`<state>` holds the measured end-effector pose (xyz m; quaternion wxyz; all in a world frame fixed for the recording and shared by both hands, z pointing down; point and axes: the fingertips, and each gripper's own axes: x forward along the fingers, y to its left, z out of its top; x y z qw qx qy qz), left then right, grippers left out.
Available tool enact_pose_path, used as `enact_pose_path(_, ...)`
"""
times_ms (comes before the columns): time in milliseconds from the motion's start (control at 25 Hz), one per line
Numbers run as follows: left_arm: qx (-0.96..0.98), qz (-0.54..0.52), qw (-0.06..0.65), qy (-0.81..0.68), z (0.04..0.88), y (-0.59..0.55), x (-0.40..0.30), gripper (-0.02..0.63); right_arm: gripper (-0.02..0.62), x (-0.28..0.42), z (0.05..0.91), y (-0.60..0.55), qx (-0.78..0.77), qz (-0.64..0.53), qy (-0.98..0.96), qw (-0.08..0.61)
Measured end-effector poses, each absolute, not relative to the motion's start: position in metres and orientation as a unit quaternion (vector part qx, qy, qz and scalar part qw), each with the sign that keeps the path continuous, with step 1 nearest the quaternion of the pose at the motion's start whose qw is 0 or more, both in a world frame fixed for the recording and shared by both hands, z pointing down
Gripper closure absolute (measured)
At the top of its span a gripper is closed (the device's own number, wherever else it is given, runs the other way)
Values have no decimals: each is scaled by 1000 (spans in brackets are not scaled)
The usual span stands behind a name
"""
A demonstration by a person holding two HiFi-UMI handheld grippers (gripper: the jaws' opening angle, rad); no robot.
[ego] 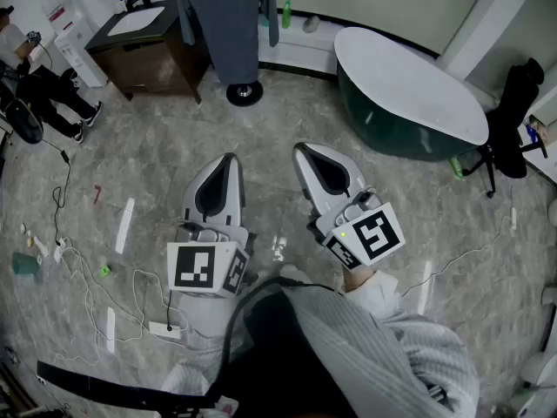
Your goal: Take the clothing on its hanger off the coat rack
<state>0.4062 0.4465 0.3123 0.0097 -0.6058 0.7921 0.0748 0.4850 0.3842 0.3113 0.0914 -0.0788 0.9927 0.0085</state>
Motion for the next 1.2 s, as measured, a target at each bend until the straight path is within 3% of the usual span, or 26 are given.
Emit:
enact_pose_path(760, -594, 77, -1, 801, 329, 405, 389, 603, 592, 474, 340, 337, -74, -22, 994, 80)
enact_pose_path(960, -586, 72, -14, 807, 339, 372, 346, 603, 592, 434, 351, 300, -73, -32, 995, 68)
enact_pose_path(1200, -591, 64, -10, 804, 341, 308, 244, 603, 592, 335, 355, 232, -83, -36, 994, 66)
